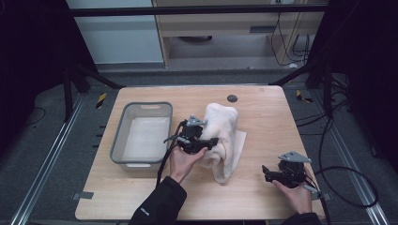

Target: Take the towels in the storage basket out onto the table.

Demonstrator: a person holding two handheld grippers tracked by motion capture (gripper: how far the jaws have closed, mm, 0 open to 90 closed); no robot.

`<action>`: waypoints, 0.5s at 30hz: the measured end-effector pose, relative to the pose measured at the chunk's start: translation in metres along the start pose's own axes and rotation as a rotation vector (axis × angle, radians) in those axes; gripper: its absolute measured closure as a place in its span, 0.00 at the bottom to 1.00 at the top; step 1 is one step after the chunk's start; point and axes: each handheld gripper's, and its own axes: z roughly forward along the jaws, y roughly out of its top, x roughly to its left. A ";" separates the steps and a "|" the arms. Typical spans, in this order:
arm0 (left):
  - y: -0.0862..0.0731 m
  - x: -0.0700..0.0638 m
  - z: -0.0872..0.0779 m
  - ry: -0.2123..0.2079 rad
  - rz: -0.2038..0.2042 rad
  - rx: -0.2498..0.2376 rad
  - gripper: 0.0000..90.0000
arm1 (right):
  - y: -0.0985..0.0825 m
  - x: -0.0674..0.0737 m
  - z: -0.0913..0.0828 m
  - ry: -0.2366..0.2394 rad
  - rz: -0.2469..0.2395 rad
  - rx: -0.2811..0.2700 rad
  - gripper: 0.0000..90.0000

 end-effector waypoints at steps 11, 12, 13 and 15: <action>-0.012 -0.004 0.021 -0.020 -0.005 0.034 0.60 | 0.000 0.000 0.001 -0.003 -0.008 0.001 0.13; -0.013 -0.005 0.022 -0.020 -0.003 0.037 0.59 | 0.000 0.000 0.000 -0.001 -0.004 0.002 0.13; -0.014 -0.005 0.024 -0.021 -0.005 0.039 0.59 | 0.000 0.000 0.000 -0.003 -0.006 0.002 0.13; -0.017 -0.006 0.026 -0.019 -0.003 0.042 0.59 | 0.000 -0.001 0.000 -0.003 -0.007 0.002 0.13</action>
